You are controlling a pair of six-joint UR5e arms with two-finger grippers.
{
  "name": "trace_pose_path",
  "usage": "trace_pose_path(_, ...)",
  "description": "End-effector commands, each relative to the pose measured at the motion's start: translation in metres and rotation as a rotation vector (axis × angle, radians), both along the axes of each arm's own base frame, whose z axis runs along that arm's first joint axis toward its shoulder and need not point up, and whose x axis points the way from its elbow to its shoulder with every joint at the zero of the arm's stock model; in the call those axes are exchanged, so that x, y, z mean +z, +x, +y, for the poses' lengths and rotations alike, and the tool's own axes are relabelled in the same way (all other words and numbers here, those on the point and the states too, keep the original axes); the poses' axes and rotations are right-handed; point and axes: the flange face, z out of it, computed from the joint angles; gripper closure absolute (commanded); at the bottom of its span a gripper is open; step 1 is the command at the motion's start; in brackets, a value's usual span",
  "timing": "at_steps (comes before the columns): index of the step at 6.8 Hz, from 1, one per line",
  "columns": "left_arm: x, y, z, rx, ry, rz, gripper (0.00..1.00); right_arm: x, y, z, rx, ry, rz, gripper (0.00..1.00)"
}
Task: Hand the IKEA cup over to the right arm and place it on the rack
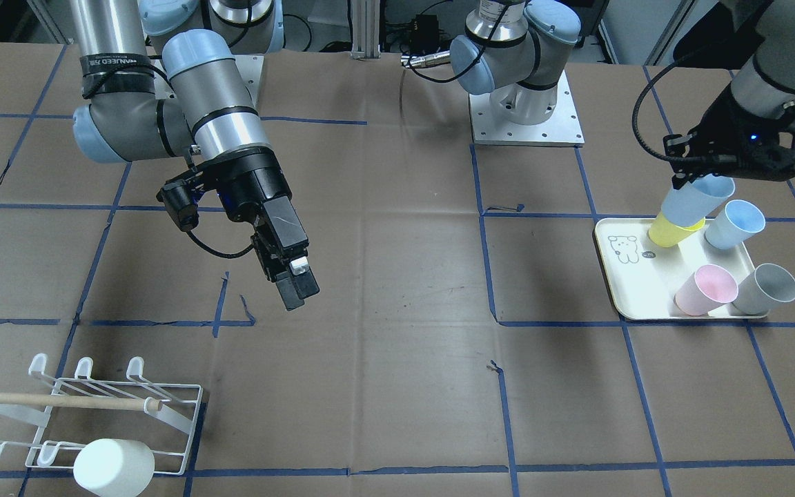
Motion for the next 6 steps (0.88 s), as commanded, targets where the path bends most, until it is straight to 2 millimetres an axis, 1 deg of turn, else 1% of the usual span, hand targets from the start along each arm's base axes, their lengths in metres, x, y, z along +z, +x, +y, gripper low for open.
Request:
trace_pose_path(1, 0.035, -0.001, -0.061, -0.032, -0.083, 0.114, 1.00, 0.001, -0.001, 0.000, -0.006, 0.003, -0.010, 0.00)
trace_pose_path(2, 0.043, -0.018, -0.078, -0.060, -0.185, 0.226, 1.00, 0.001, -0.002, -0.001, -0.010, 0.007, -0.008, 0.00)
trace_pose_path(3, 0.051, -0.028, -0.100, -0.101, -0.415, 0.361, 1.00, 0.002, -0.002, -0.002, -0.009, 0.006, -0.006, 0.00)
trace_pose_path(4, 0.042, -0.040, -0.111, -0.137, -0.513, 0.456, 1.00, 0.000, -0.004, -0.003, -0.008, 0.010, 0.002, 0.00)
trace_pose_path(5, 0.036, -0.050, -0.121, -0.209, -0.673, 0.552, 1.00, -0.001, -0.004, -0.004, -0.007, 0.012, 0.004, 0.00)
trace_pose_path(6, 0.025, -0.073, -0.122, -0.290, -0.770, 0.599, 1.00, 0.000, -0.005, -0.004, -0.014, 0.011, 0.004, 0.00)
